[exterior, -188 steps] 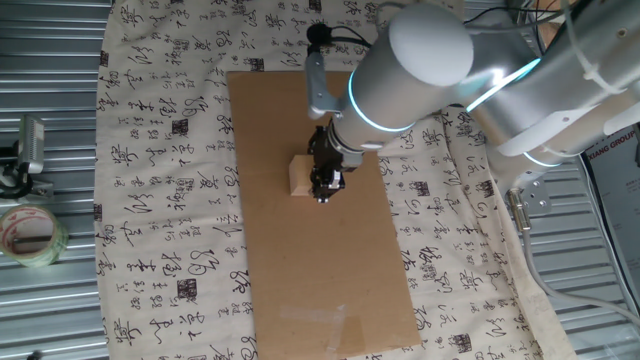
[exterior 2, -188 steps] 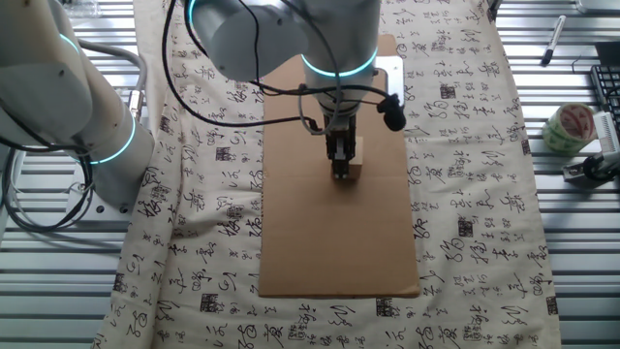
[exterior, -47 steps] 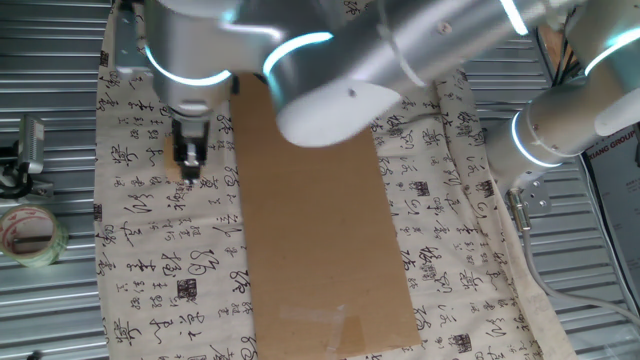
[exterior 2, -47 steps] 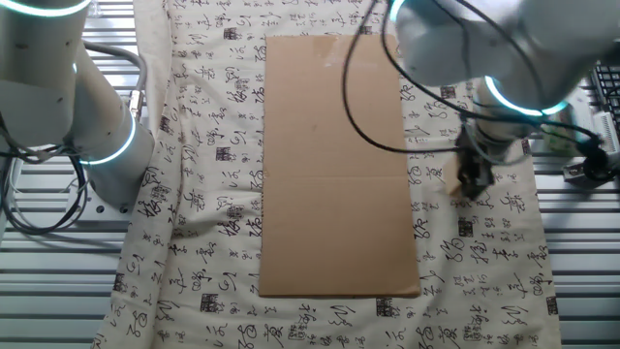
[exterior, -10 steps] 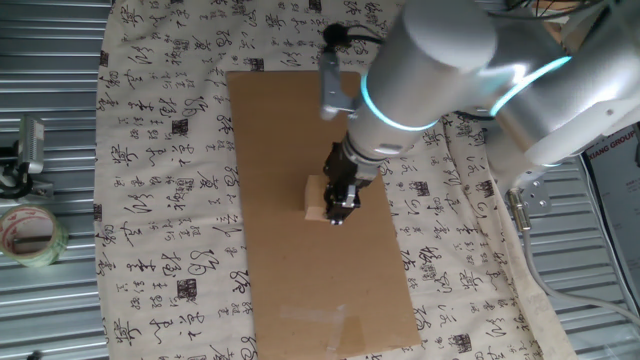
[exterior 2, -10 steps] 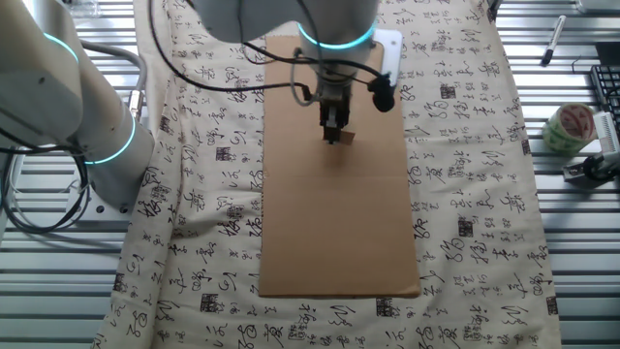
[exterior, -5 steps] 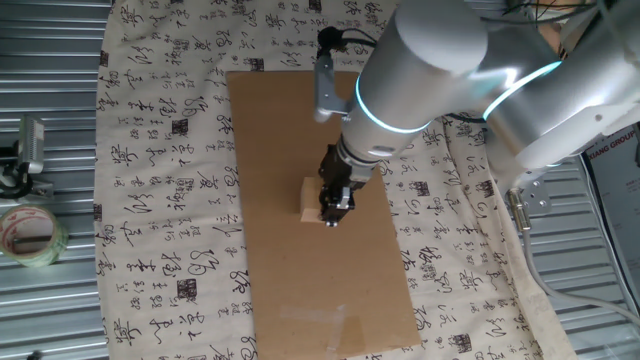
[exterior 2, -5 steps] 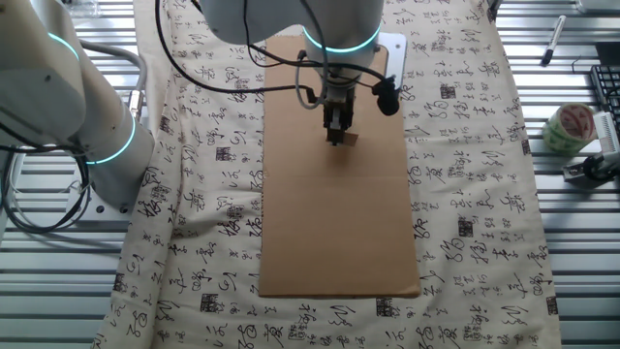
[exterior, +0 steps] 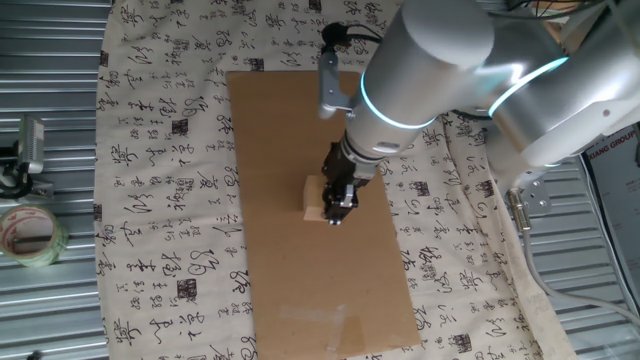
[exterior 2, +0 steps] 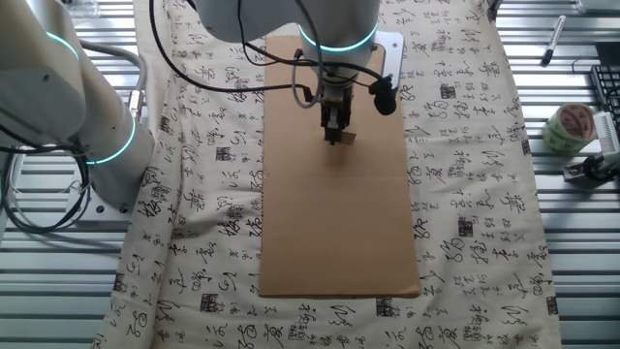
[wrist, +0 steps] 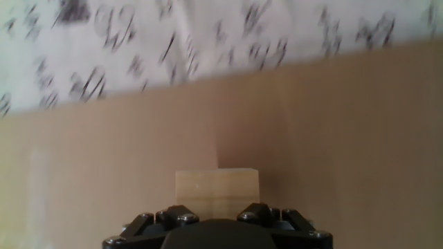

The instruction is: Hold a small block with the gripper and sweep it from left to right on the table

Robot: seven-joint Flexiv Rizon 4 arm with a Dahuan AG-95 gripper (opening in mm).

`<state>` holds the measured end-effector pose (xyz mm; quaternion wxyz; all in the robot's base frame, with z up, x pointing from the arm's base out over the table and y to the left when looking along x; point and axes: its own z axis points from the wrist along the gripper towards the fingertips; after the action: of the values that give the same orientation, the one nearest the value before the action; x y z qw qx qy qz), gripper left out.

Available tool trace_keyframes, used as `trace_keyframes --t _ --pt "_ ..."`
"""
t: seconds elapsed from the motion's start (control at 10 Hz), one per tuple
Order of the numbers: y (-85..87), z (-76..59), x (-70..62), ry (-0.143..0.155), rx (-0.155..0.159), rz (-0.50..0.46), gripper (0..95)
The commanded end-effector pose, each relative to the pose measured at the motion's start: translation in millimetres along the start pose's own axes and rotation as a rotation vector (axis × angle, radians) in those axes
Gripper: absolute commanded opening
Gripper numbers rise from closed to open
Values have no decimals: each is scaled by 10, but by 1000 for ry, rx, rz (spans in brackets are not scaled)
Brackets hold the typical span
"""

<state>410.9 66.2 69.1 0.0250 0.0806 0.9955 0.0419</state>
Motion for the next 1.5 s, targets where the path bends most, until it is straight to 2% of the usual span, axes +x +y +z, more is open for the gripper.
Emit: trace_keyframes --t 0.1,0.6,0.9,1.5 --pt "0 -4 7 1 -1 1 190" --pt "0 -4 7 2 -12 14 190" --pt "0 -4 7 0 1 -7 190" --pt "0 -4 7 -1 -1 -26 190"
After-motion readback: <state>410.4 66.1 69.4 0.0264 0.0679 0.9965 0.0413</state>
